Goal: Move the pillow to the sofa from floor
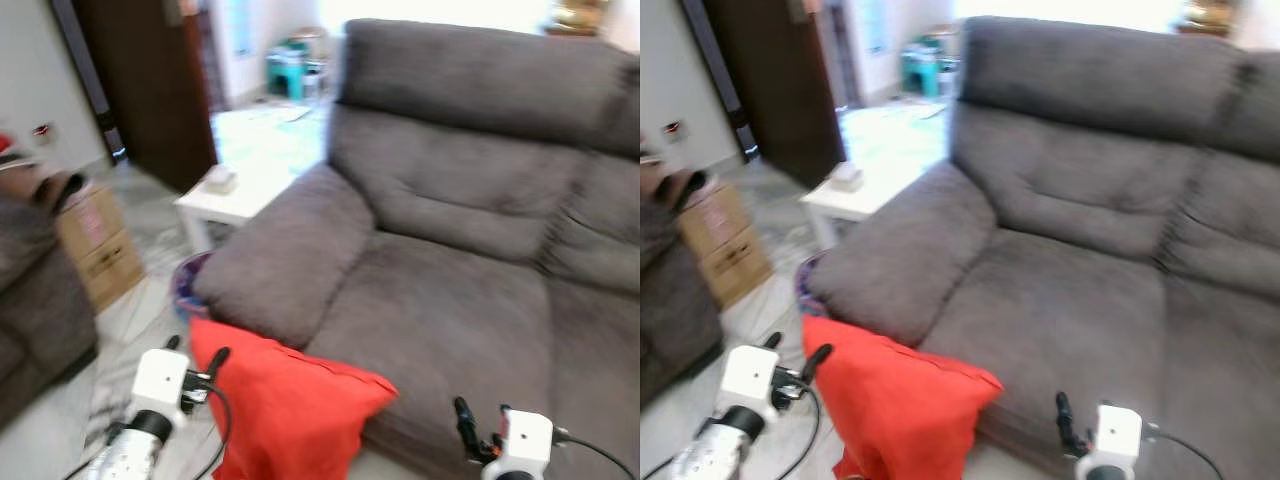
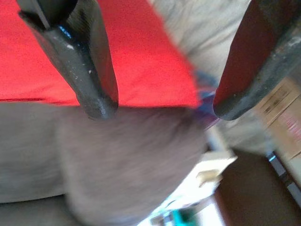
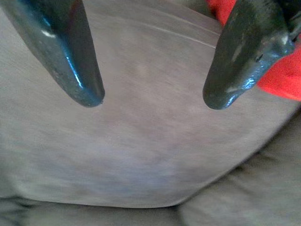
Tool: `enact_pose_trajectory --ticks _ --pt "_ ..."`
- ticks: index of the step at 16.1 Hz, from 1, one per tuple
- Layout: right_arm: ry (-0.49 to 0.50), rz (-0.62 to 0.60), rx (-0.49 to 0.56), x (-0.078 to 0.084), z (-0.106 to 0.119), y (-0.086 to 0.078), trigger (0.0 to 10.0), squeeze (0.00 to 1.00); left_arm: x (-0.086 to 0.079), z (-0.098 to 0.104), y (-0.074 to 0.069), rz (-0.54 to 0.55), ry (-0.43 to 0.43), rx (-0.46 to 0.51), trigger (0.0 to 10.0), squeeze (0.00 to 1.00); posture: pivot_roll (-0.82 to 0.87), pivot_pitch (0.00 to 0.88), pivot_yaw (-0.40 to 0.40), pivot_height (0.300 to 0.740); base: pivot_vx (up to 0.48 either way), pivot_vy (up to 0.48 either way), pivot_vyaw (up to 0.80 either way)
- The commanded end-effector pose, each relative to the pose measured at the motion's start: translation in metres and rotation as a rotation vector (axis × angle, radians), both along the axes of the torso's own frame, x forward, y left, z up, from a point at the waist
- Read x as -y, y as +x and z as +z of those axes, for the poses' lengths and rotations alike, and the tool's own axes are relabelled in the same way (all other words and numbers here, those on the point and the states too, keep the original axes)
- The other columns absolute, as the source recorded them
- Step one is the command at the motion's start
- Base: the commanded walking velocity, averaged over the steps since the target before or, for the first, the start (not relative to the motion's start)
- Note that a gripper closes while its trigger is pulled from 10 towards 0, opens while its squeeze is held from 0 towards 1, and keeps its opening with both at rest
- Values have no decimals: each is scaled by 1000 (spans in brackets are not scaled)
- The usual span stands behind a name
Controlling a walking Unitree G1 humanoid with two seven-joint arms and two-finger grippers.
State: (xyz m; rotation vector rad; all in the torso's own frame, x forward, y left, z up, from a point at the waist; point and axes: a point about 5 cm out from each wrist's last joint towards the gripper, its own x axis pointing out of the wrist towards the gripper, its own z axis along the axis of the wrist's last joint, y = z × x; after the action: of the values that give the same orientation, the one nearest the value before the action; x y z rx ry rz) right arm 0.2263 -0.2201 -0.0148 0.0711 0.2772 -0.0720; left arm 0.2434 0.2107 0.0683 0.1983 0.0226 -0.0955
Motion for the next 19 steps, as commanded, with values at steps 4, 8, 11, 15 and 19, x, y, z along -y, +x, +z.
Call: enact_pose_trajectory --ticks 4,8,11,15,19 --pt "0 45 34 -9 8 13 10000 0 -6 -2 -4 17 7 -10 10000 0 110 54 -22 622 0 0 753" --pt "0 42 23 -5 12 25 10000 0 -1 -10 -7 -26 57 -44 10000 0 123 53 -30 622 0 0 200" --pt "0 71 42 -3 26 49 10000 0 11 -28 -19 -124 141 -115 10000 0 143 54 -42 622 0 0 0" --pt "-36 272 -27 -11 30 62 10000 1000 -3 -27 -19 -65 203 -109 10000 0 161 61 -53 622 0 0 0" --pt "-50 543 -68 -22 35 67 10000 1000 4 -24 -22 -101 238 -81 10000 0 176 72 -63 622 0 0 0"
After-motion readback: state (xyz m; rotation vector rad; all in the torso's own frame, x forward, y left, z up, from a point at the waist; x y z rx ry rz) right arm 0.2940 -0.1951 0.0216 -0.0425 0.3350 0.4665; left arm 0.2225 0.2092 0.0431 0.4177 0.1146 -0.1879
